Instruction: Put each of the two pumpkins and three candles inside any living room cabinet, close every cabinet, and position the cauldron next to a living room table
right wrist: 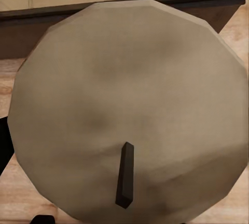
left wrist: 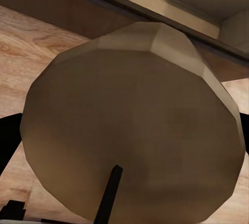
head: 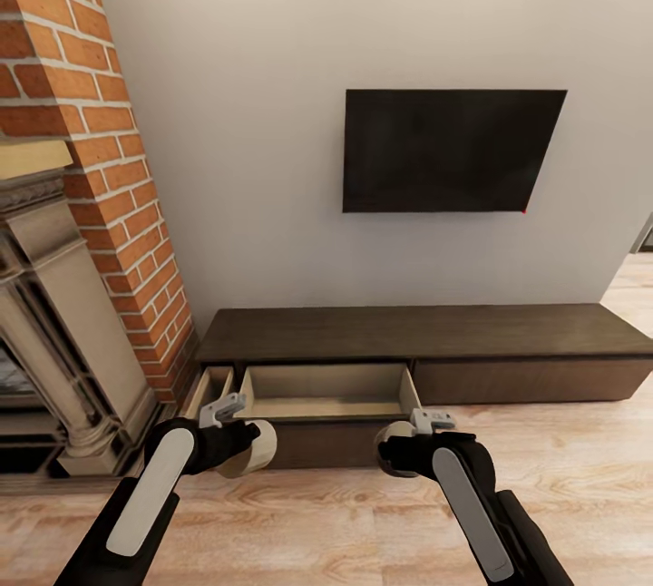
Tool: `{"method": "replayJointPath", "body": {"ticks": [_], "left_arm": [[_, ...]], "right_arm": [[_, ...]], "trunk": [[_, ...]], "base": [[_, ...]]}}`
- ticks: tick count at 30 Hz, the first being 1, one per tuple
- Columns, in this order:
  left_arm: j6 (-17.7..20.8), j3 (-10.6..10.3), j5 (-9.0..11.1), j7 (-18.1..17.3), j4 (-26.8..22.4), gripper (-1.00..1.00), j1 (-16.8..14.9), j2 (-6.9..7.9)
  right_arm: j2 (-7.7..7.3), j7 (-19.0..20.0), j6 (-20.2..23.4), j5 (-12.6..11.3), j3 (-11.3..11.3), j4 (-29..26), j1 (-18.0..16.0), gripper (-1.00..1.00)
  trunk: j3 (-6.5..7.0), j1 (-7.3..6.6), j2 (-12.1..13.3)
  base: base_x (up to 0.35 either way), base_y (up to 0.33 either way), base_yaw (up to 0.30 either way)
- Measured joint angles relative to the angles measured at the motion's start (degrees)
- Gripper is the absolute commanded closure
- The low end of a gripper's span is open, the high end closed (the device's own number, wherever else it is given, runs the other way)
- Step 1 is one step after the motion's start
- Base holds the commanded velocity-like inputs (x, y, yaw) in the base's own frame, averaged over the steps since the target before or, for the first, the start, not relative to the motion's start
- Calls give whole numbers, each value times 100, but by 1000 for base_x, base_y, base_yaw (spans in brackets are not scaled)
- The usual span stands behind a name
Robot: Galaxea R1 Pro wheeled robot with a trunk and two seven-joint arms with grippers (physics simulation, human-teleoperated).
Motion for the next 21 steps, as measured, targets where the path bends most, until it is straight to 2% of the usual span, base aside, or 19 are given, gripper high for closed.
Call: {"method": "replayJointPath", "body": {"ticks": [21], "left_arm": [[0, 0, 6, 0, 0, 100, 0, -1]], "right_arm": [[21, 0, 1, 8, 2, 22, 0, 100]], "trunk": [[378, -462, 843]], "base": [[0, 0, 0]]}}
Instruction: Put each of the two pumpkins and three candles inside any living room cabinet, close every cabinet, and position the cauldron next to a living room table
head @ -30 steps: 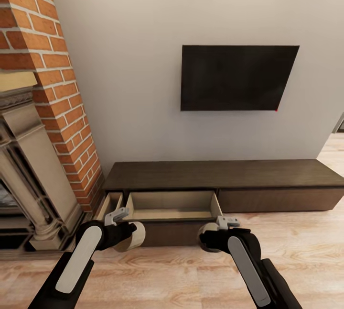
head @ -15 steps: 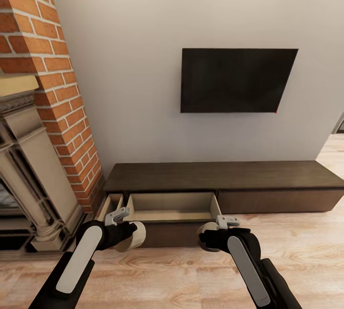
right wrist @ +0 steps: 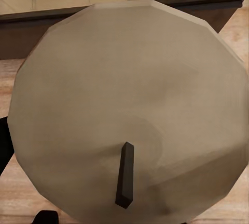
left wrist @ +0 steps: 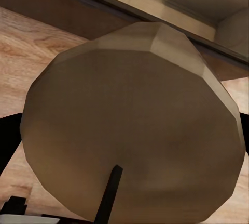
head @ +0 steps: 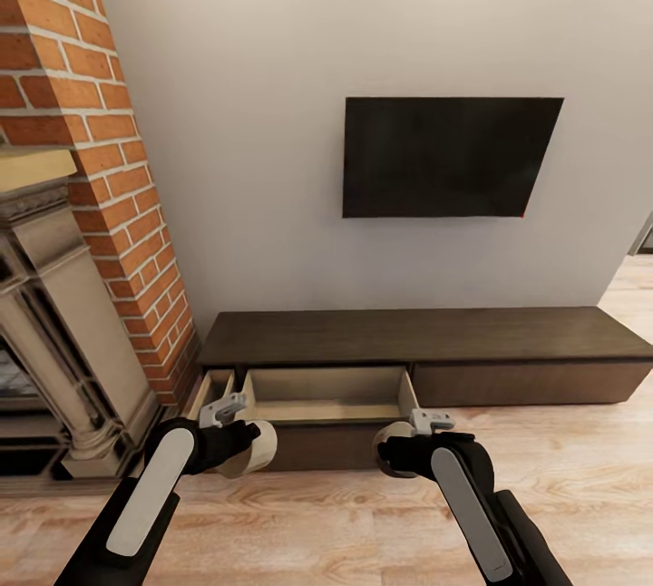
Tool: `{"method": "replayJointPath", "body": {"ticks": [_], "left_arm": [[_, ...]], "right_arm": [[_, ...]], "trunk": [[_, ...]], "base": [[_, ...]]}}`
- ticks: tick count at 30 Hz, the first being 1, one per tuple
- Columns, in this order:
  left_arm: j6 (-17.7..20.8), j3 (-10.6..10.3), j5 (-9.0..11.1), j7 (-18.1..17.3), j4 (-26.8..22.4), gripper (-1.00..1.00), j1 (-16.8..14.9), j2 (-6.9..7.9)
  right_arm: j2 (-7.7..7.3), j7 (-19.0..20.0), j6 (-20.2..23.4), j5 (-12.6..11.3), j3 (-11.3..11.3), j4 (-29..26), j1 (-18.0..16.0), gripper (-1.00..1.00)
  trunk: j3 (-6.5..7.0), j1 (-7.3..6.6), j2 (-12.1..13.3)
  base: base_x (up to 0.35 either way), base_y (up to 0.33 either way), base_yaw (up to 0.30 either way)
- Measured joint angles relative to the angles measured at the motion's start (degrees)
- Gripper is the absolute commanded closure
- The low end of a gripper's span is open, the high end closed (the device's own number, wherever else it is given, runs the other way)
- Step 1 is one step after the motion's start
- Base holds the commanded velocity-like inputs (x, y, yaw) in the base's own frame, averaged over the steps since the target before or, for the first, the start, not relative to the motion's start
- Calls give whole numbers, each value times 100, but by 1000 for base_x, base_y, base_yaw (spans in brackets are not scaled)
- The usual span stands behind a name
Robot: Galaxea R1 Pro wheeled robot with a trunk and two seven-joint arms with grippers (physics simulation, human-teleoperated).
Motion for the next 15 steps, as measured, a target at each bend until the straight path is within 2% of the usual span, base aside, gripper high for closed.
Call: {"method": "replayJointPath", "body": {"ticks": [9, 15], "left_arm": [[-3, -52, -2, 0, -158, 100, 6, 2], [0, -43, -8, 0, -176, 100, 9, 9]], "right_arm": [[4, 1, 0, -1, 0, 32, 0, 100], [0, 0, 1, 0, 0, 44, 1, 100]], "trunk": [[162, -198, 361], [162, -198, 363]], "base": [[0, 0, 0], [4, 0, 0]]}}
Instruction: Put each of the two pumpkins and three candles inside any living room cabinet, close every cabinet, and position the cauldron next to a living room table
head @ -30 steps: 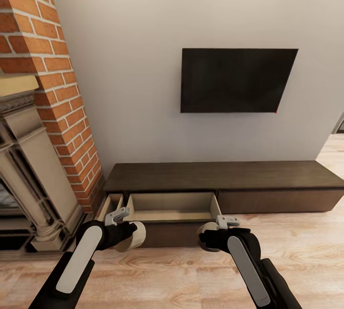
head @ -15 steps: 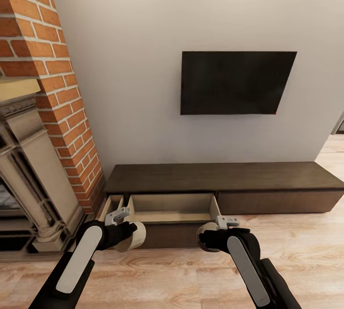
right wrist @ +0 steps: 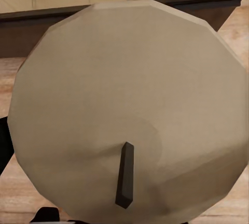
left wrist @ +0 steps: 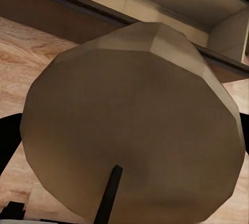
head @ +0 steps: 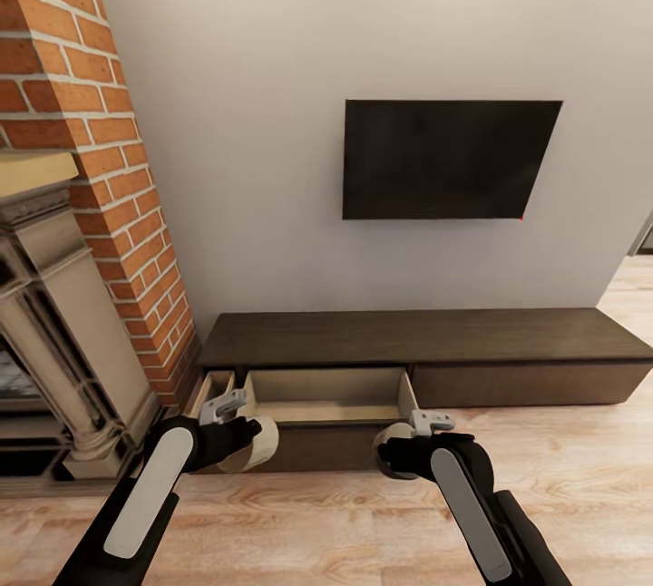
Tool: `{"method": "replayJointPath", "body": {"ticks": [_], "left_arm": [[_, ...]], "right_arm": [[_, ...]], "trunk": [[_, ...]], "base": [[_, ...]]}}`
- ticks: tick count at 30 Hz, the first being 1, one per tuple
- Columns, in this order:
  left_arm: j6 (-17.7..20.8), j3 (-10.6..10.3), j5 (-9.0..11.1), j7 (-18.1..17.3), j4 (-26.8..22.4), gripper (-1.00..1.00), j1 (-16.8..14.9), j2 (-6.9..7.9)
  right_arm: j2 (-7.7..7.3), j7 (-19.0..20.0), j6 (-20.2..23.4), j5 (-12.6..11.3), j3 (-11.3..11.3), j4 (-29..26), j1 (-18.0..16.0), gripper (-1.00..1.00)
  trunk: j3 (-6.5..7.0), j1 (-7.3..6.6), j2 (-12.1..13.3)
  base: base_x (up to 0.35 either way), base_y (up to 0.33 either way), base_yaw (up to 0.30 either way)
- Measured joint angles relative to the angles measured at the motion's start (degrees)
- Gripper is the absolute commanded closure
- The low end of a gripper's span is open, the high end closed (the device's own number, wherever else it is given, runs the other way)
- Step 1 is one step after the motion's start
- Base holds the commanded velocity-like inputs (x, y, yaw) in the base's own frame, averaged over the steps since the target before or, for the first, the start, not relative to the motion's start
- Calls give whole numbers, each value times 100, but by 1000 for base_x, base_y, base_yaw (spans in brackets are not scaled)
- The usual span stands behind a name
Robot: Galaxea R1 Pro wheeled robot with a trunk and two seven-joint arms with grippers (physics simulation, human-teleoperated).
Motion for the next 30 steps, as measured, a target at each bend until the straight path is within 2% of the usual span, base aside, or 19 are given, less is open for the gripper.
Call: {"method": "replayJointPath", "body": {"ticks": [6, 30], "left_arm": [[3, -1, 1, 0, 0, 100, 0, 0], [7, -1, 6, 1, 17, 100, 1, -7]], "right_arm": [[0, 0, 1, -1, 0, 9, -1, 100], [8, 10, -6, -20, 0, 39, 4, 100]], "trunk": [[0, -3, -1], [0, -3, -1]], "base": [[245, 0, 0], [338, 0, 0]]}}
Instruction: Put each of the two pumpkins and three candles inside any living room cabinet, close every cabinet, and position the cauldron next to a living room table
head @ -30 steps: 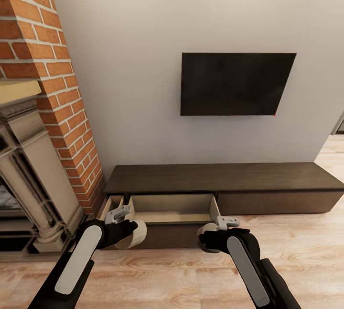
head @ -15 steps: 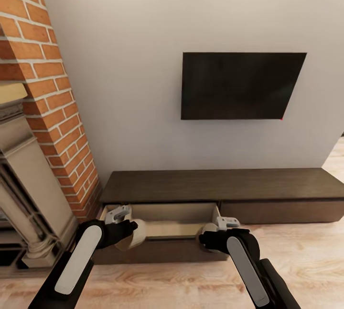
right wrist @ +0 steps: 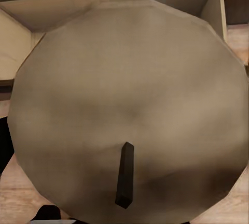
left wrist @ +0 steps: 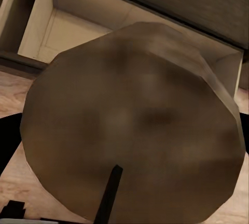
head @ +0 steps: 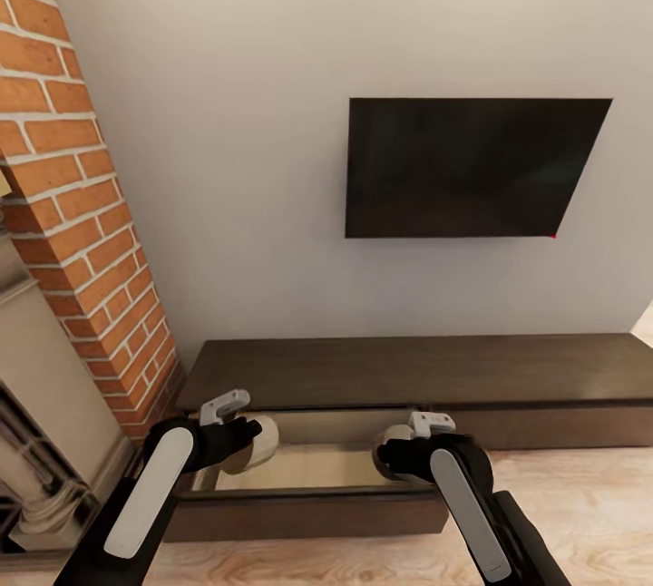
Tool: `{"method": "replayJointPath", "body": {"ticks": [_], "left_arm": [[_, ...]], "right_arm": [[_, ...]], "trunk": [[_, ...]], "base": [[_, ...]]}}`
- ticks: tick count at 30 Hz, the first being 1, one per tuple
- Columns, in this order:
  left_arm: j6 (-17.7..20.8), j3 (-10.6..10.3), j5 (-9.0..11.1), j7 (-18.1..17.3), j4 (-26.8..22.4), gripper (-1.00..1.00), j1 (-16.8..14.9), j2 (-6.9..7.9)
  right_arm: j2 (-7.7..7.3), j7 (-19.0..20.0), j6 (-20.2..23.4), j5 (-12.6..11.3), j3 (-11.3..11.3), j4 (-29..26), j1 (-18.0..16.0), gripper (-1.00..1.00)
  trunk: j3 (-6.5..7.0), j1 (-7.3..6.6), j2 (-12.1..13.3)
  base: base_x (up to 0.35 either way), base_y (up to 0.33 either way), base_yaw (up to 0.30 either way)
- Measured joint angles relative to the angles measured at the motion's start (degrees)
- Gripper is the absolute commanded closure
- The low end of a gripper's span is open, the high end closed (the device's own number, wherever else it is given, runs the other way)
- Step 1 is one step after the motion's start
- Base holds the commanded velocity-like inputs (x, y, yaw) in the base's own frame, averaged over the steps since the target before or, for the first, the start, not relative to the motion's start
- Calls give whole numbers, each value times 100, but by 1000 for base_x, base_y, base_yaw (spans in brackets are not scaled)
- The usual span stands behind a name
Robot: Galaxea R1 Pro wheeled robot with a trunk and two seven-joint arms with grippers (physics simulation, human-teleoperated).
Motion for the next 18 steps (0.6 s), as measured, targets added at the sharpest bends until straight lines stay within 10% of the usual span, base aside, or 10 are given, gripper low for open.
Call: {"method": "replayJointPath", "body": {"ticks": [12, 18], "left_arm": [[3, 0, -8, 0, 20, 100, 0, -1], [-13, -4, -22, 14, 33, 100, -1, -2]], "right_arm": [[32, 102, -6, -3, 30, 213, 5, 100], [445, 237, -248, 25, 79, 752, -1, 100]], "trunk": [[0, 1, 0], [0, 3, 1]], "base": [[308, 0, 0], [32, 0, 0]]}}
